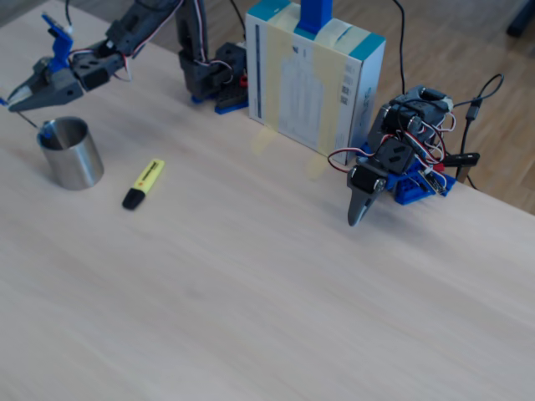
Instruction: Grab the blue pen and put it in the silver cup.
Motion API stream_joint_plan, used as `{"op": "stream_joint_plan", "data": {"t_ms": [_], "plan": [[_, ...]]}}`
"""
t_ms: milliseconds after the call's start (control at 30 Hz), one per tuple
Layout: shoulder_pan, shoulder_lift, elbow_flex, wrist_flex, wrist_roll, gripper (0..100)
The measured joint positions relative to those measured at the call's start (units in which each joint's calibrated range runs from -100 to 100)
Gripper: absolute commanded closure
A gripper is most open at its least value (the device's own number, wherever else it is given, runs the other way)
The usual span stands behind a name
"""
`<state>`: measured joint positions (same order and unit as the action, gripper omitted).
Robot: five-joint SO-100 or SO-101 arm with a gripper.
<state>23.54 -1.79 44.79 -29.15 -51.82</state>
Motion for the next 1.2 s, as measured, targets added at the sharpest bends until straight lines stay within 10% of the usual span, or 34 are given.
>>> {"op": "stream_joint_plan", "data": {"t_ms": [1200], "plan": [[-1.1,-0.4,11.5,-0.1,-0.1,98]]}}
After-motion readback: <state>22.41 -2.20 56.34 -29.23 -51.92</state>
